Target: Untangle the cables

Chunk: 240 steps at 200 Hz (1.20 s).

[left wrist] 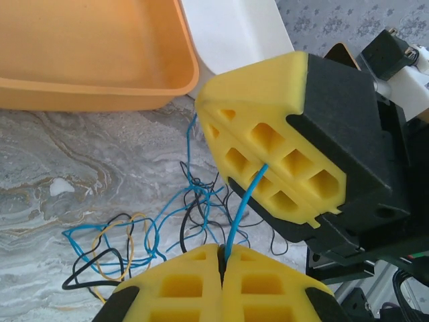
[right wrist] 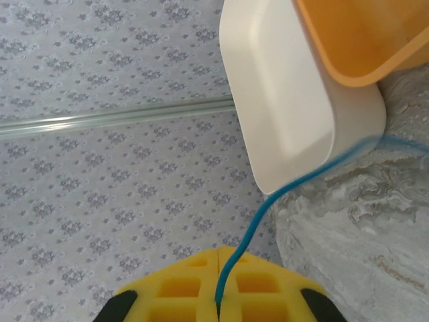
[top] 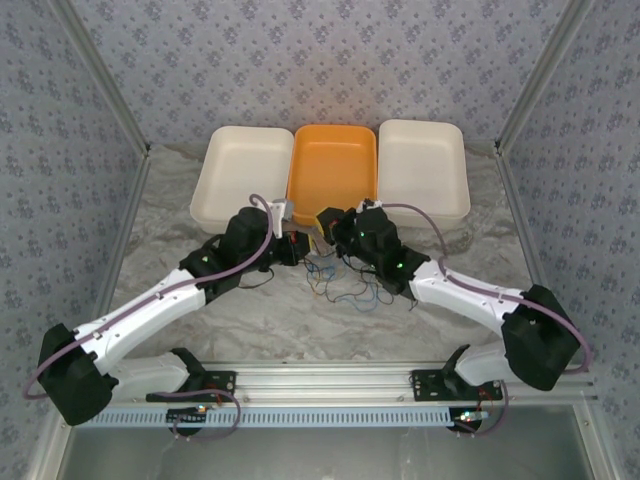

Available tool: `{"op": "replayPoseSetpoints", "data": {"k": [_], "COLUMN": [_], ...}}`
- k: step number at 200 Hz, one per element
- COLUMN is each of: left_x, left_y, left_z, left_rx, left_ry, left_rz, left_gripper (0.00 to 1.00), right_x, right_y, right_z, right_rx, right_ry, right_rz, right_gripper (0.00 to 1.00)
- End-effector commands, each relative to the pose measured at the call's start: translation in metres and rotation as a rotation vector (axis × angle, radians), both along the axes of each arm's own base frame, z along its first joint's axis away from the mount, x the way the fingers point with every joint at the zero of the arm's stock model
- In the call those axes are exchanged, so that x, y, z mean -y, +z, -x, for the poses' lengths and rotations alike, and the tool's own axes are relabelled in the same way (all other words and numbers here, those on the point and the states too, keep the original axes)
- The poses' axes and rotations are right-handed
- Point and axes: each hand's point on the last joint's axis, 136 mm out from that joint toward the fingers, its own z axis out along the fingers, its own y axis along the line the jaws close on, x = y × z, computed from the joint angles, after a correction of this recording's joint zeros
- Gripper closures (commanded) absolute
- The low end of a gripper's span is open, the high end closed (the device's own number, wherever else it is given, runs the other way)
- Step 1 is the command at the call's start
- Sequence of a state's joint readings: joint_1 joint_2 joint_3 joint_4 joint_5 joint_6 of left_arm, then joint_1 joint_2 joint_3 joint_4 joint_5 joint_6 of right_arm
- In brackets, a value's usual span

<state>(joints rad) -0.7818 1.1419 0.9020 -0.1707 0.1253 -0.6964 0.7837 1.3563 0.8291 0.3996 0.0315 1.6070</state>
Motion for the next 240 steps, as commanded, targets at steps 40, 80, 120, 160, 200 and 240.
{"op": "replayPoseSetpoints", "data": {"k": [40,80,120,160,200,240], "left_x": [-0.005,0.001,-0.006,-0.002,0.017,0.054], "left_y": [-0.035,-0.079,-0.101,-0.098,-0.105,-0.117], "left_z": [-0.001,-0.004,-0.008,0.005,0.042,0.068], "left_rx": [-0.066,-0.139,-0.161,-0.148,-0.162,-0.006], "left_ry": [-0.014,-0.021,0.014,-0.011,-0.077,-0.129], "left_rz": [-0.075,-0.127,-0.186,-0.174,-0.210,-0.371], "left_gripper": [0.80,0.79,0.97,0.72,0.65,0.60], "right_x": [0.030,0.041,0.060,0.074,0.100,0.108], "right_y": [0.017,-0.023,-0.044,-0.047,-0.052,-0.059], "right_z": [0.002,0.005,0.003,0.009,0.016,0.018], "right_rx": [0.063,0.001,-0.030,-0.026,-0.030,-0.049], "right_ry": [0.010,0.023,0.005,0.006,0.006,0.017], "right_rz": [0.185,0.264,0.292,0.358,0.445,0.463], "right_gripper": [1.00,1.00,1.00,1.00,1.00,1.00]}}
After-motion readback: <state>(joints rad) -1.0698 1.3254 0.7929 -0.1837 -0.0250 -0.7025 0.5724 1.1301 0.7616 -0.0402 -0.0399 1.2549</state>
